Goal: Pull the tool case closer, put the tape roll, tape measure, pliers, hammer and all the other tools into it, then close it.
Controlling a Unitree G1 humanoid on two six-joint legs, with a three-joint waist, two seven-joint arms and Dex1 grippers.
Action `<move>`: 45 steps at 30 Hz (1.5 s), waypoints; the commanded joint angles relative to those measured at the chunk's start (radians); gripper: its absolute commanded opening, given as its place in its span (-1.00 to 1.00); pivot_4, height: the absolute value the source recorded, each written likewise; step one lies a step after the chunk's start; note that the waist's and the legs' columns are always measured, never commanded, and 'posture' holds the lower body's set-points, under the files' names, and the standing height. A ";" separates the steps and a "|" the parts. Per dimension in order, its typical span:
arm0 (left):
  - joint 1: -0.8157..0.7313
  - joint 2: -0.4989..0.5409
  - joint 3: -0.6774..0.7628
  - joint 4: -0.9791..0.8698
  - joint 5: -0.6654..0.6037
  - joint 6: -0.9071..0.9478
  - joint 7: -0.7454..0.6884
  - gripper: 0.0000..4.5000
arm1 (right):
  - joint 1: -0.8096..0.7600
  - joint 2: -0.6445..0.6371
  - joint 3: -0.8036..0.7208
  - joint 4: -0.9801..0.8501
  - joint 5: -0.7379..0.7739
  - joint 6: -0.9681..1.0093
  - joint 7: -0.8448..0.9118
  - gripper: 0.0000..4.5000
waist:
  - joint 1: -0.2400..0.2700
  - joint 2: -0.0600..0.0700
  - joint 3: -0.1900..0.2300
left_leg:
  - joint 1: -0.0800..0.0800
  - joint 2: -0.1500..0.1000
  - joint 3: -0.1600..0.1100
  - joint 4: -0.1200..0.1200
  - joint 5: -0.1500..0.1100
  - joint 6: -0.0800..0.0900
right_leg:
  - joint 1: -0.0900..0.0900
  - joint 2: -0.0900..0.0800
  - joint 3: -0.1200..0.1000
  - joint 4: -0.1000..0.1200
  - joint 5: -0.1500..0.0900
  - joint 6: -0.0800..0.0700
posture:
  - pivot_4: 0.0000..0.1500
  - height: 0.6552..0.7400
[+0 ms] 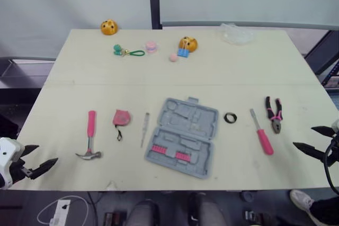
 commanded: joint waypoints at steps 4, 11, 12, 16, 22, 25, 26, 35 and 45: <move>0.018 -0.016 0.020 -0.034 -0.006 -0.015 0.018 0.98 | -0.040 -0.003 0.000 0.006 0.006 -0.011 -0.006 1.00 | -0.001 0.000 0.000 | 0.000 0.000 0.000 0.000 0.000 0.000 | 0.000 0.000 0.000 0.000 0.000 0.000 | 1.00 1.00; -0.001 -0.031 0.002 -0.036 0.005 -0.044 0.033 0.98 | -0.062 -0.002 -0.001 0.018 0.009 -0.023 0.000 1.00 | 0.001 0.000 0.000 | 0.000 0.000 0.001 0.000 0.000 0.000 | -0.001 0.000 0.000 0.000 0.000 0.000 | 1.00 1.00; -0.007 -0.034 -0.002 -0.038 0.001 -0.041 0.033 0.98 | -0.064 -0.003 -0.002 0.016 0.012 -0.022 0.000 1.00 | 0.001 0.001 0.000 | 0.000 0.000 0.001 0.000 0.000 0.000 | -0.001 0.000 0.000 0.000 0.000 0.000 | 1.00 1.00; -0.024 -0.043 -0.020 -0.050 -0.011 -0.033 0.021 0.98 | -0.073 -0.007 0.002 0.017 0.010 -0.025 -0.002 1.00 | 0.001 0.001 0.000 | 0.000 0.000 0.001 0.000 0.000 0.000 | -0.001 0.000 0.000 0.000 0.000 0.000 | 1.00 1.00; -0.022 -0.027 -0.055 -0.258 -0.080 0.108 -0.026 0.98 | -0.074 -0.006 0.016 -0.102 0.041 0.028 0.002 1.00 | 0.000 0.001 0.000 | 0.000 0.000 0.001 0.000 0.000 0.000 | -0.001 0.000 0.000 0.001 0.000 0.000 | 1.00 1.00; -0.055 0.014 -0.116 -0.374 -0.105 0.185 -0.084 0.98 | -0.067 0.004 0.035 -0.228 0.076 0.094 -0.010 1.00 | 0.001 0.001 0.001 | 0.000 0.000 0.001 0.000 0.000 0.000 | -0.001 0.000 0.000 0.002 0.000 0.000 | 1.00 1.00; -0.081 0.027 -0.147 -0.400 -0.107 0.198 -0.102 0.98 | -0.063 0.010 0.045 -0.277 0.091 0.126 -0.017 1.00 | 0.003 0.001 0.001 | 0.000 0.000 0.001 0.000 0.000 0.000 | -0.001 0.000 0.000 0.002 0.000 0.000 | 1.00 1.00; -0.519 0.002 -0.527 -0.287 -0.023 0.132 -0.324 0.75 | -0.072 0.089 0.243 -0.545 0.124 0.272 -0.106 0.74 | 0.009 0.001 0.001 | -0.001 -0.002 0.001 0.001 0.001 0.000 | 0.000 0.003 -0.004 0.004 0.000 0.001 | 1.00 1.00; -0.937 -0.242 -0.813 0.198 0.247 -0.142 -0.353 0.21 | -0.142 0.171 0.454 -0.531 0.019 0.269 -0.204 0.20 | 0.026 -0.001 0.001 | -0.002 0.000 0.007 0.003 0.001 0.002 | -0.002 0.014 -0.006 0.004 0.002 0.003 | 1.00 1.00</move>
